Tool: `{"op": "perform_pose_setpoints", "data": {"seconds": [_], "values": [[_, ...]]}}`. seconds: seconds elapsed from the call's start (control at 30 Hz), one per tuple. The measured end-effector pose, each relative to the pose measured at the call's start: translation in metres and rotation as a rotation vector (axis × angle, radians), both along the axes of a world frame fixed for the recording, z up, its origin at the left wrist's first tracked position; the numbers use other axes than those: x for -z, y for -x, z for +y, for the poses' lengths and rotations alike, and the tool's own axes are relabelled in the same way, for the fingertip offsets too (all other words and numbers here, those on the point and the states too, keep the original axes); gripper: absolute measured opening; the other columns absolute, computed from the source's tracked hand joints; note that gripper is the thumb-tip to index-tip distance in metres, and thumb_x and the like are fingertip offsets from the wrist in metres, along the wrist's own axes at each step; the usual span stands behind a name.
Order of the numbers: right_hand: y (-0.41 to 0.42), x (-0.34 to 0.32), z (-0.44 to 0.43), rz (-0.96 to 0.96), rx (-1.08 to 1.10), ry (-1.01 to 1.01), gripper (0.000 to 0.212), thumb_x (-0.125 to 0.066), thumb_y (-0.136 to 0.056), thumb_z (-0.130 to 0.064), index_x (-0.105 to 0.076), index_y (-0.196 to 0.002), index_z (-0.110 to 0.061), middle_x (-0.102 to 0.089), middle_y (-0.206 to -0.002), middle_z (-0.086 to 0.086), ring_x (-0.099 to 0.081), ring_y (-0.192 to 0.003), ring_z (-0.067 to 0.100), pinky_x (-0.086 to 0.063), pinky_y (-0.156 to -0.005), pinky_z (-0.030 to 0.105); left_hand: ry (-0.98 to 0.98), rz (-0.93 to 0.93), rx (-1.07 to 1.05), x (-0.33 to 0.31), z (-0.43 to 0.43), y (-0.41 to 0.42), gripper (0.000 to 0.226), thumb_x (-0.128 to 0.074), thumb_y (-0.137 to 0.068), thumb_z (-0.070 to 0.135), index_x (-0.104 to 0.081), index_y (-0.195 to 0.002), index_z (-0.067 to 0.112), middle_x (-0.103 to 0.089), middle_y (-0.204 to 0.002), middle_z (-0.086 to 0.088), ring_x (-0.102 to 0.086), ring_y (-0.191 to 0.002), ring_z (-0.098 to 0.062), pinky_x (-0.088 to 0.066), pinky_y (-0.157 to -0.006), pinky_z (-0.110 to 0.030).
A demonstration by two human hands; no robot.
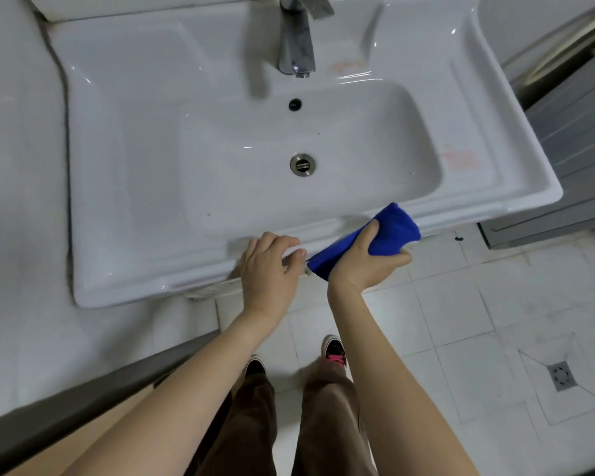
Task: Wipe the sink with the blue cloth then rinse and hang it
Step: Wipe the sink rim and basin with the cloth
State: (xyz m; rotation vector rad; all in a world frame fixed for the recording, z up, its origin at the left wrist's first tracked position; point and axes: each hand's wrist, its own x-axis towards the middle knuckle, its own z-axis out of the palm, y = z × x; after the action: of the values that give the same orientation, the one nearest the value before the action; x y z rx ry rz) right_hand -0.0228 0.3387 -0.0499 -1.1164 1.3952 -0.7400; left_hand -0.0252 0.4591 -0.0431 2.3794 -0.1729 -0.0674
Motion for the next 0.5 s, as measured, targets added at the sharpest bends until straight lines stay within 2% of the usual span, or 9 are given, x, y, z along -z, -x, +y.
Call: {"op": "perform_pose_setpoints", "data": {"seconds": [0.07,0.13,0.23,0.37,0.43,0.5], "values": [[0.001,-0.005,-0.001,-0.005,-0.004,-0.002,0.039,-0.069,-0.088,-0.036,-0.039,-0.101,-0.015,-0.057,-0.085,-0.008,-0.058,-0.069,0.004,-0.042,-0.050,0.007,0.013,-0.002,0.064,-0.010,0.014,-0.004,0.022,-0.066,-0.088,0.023,-0.071,-0.108,0.017,-0.066,-0.104,0.003,-0.053,-0.098,-0.018,-0.040,-0.088,-0.027],[0.001,-0.009,-0.002,-0.008,-0.006,0.011,0.038,-0.069,-0.088,-0.036,-0.039,-0.100,-0.017,-0.056,-0.085,-0.009,-0.058,-0.069,0.005,-0.041,-0.050,0.006,-0.061,-0.094,0.093,-0.019,0.040,-0.008,0.029,-0.065,-0.088,0.027,-0.068,-0.114,0.015,-0.066,-0.108,0.000,-0.055,-0.102,-0.020,-0.035,-0.094,-0.025],[0.001,-0.015,0.017,0.004,-0.047,0.018,0.037,-0.070,-0.087,-0.036,-0.039,-0.098,-0.019,-0.055,-0.085,-0.008,-0.059,-0.069,0.005,-0.043,-0.051,0.007,-0.208,-0.148,0.025,-0.021,0.098,-0.011,0.036,-0.056,-0.090,0.040,-0.067,-0.114,0.015,-0.066,-0.111,-0.002,-0.056,-0.105,-0.025,-0.036,-0.102,-0.037],[0.013,-0.004,0.059,0.019,-0.315,0.036,0.035,-0.073,-0.085,-0.029,-0.039,-0.090,-0.031,-0.056,-0.091,-0.003,-0.058,-0.070,0.004,-0.044,-0.056,0.007,-0.341,-0.089,-0.090,-0.012,0.161,-0.001,0.047,-0.046,-0.089,0.050,-0.070,-0.106,0.013,-0.067,-0.105,-0.004,-0.055,-0.103,-0.028,-0.036,-0.096,-0.039],[0.018,-0.001,0.051,0.060,-0.495,0.139,0.034,-0.075,-0.083,-0.027,-0.041,-0.090,-0.026,-0.054,-0.091,-0.003,-0.054,-0.068,0.001,-0.044,-0.059,0.008,-0.338,-0.095,-0.072,-0.008,0.178,0.002,0.046,-0.047,-0.089,0.049,-0.071,-0.101,0.012,-0.067,-0.101,-0.005,-0.055,-0.099,-0.027,-0.037,-0.091,-0.036],[0.020,0.001,0.019,0.113,-0.509,0.249,0.033,-0.074,-0.082,-0.028,-0.043,-0.090,-0.019,-0.051,-0.085,-0.007,-0.050,-0.064,-0.003,-0.043,-0.061,0.010,-0.326,-0.093,-0.024,-0.005,0.187,0.002,0.043,-0.048,-0.090,0.048,-0.070,-0.103,0.014,-0.065,-0.102,-0.003,-0.054,-0.099,-0.025,-0.036,-0.089,-0.031]]}}
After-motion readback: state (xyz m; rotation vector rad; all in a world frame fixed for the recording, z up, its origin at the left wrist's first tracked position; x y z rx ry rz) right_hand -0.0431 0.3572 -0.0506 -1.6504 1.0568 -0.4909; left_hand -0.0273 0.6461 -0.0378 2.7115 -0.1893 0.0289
